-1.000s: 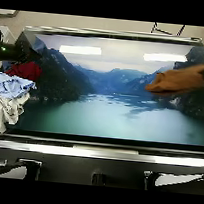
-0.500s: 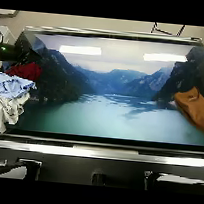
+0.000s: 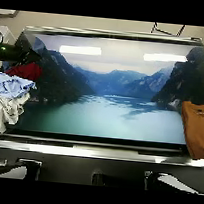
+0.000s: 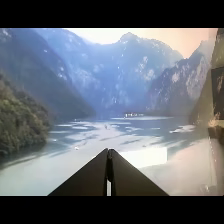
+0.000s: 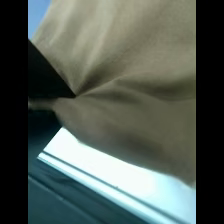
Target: Fold the clothes and pants, and hang the long-sleeved shirts on hangers.
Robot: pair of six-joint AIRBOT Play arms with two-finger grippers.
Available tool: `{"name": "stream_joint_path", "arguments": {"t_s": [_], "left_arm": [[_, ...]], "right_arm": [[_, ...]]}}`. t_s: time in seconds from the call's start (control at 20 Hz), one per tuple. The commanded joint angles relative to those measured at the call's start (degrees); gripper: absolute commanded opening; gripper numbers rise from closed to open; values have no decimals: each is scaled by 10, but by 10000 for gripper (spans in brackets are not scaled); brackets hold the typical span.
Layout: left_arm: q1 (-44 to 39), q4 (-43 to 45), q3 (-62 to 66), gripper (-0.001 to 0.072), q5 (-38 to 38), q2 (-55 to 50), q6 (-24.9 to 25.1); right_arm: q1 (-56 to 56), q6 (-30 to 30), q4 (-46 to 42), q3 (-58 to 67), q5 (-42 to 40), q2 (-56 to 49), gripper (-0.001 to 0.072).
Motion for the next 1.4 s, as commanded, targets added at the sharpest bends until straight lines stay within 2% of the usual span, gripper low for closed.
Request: {"name": "stream_joint_path", "arguments": {"t_s": [0.0, 0.3, 0.35, 0.4, 0.45, 0.5, 0.65, 0.7, 0.8, 0.9, 0.95, 1.0, 1.05, 1.1, 1.15, 1.2, 1.3, 1.35], "left_arm": [[0, 0, 0, 21, 0, 0, 5], [0, 0, 0, 21, 0, 0, 10], [0, 0, 0, 21, 0, 0, 18], [0, 0, 0, 21, 0, 0, 18], [0, 0, 0, 21, 0, 0, 18], [0, 0, 0, 21, 0, 0, 18], [0, 0, 1, 21, 1, 0, 18], [0, 0, 3, 21, 3, 0, 25], [-4, 25, 12, 19, 37, -2, 41], [-24, 158, 41, 18, 67, -12, 23], [-42, 272, 56, 18, 66, -23, -7], [-60, 376, 60, 19, 66, -31, -31], [-76, 466, 58, 21, 52, -41, -56], [-80, 488, 58, 65, 27, -52, -67], [-80, 469, 58, 358, -7, -64, -68], [-80, 442, 58, 718, -60, -80, -73], [-80, 364, 31, 704, -162, -100, -11], [-80, 341, 0, 704, -158, -94, 5]], "right_arm": [[-1, 5, -21, -33, -27, 28, 33], [-1, 5, -23, -25, -17, 28, 34], [-2, 5, -23, -20, -14, 28, 78], [-2, 5, -23, -13, -2, 28, 303], [-2, 2, -25, -4, 14, 28, 566], [-2, -16, -30, 13, 35, 28, 715], [1, -21, -37, 132, 82, 28, 714], [5, -21, -7, 197, 64, 28, 714], [38, -30, 56, 331, -30, 28, 710], [121, -35, 78, 431, -130, 28, 693], [175, -35, 75, 454, -160, 28, 681], [236, -34, 74, 459, -173, 28, 676], [298, -33, 63, 459, -147, 20, 675], [352, -29, 47, 457, -93, 3, 676], [403, -29, 37, 452, -14, -21, 677], [440, -29, 37, 441, 56, -46, 677], [501, -36, 40, 403, 178, -93, 677], [522, -46, 34, 389, 214, -108, 677]]}}
